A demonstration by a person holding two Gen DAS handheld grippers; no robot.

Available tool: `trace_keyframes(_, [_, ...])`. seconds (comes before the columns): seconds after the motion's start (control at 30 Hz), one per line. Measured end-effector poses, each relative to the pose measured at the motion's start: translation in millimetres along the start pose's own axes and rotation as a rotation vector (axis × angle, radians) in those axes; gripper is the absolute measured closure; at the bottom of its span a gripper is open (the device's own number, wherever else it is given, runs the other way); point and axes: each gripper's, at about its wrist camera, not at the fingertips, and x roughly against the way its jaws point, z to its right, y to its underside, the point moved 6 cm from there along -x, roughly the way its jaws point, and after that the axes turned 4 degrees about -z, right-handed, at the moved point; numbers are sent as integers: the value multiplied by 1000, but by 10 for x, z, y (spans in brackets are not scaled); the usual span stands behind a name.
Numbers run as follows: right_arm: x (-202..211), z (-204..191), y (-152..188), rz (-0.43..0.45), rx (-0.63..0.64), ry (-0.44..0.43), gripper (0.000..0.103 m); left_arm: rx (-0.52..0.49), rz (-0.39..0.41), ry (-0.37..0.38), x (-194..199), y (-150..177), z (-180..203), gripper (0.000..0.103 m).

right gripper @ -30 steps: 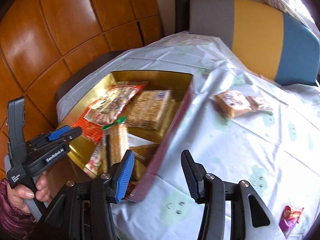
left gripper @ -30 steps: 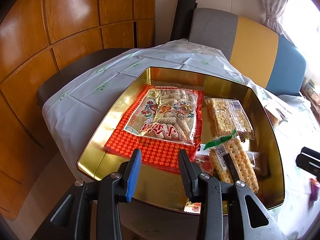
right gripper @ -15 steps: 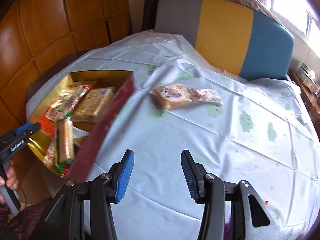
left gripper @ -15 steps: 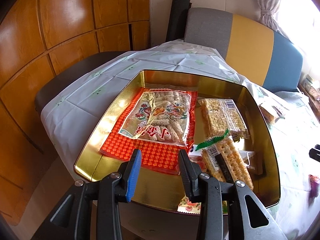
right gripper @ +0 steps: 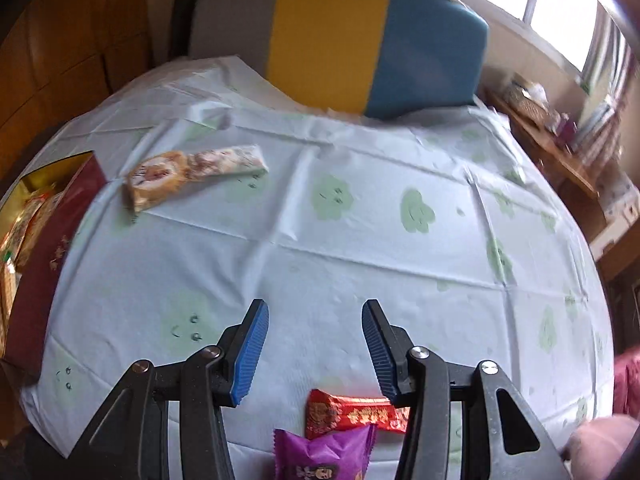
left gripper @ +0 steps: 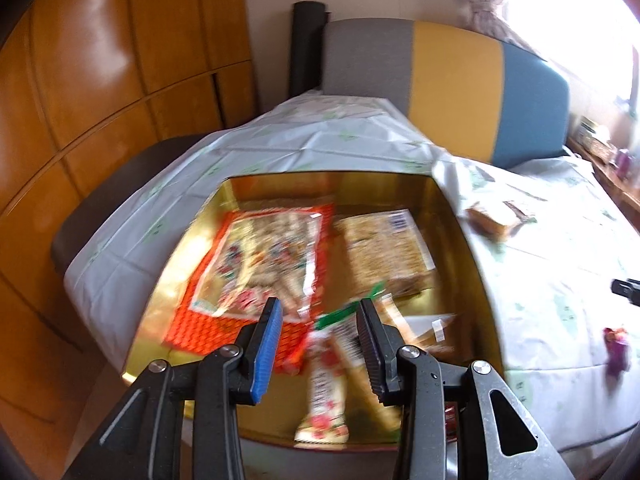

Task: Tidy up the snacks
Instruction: 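Move the left tool to the round bread bag and close on it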

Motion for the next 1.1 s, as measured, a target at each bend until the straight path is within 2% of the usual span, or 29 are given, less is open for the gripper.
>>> trace_keyframes(0.17, [75, 110, -86, 25, -84, -54, 53, -90, 5, 76, 13, -222, 422, 62])
trace_keyframes(0.33, [77, 69, -89, 8, -91, -86, 53, -216, -15, 152, -68, -470, 940, 45])
trace_keyframes(0.4, [79, 65, -95, 8, -98, -96, 53, -265, -15, 166, -88, -554, 1138, 32])
trace_keyframes(0.47, [89, 73, -98, 9, -109, -106, 53, -310, 1, 167, -130, -653, 1331, 22])
trace_keyframes(0.63, [76, 105, -82, -11, -134, -117, 53, -450, -12, 174, -365, -826, 1774, 21])
trace_keyframes(0.73, [65, 122, -68, -26, -149, -127, 53, -513, -58, 185, -610, -886, 1994, 21])
trace_keyframes(0.97, [110, 189, -74, -23, -202, -174, 53, -582, -169, 213, -1156, -928, 2316, 21])
trace_keyframes(1.1, [128, 218, -88, -26, -232, -213, 53, -605, -218, 192, -1436, -937, 2406, 21])
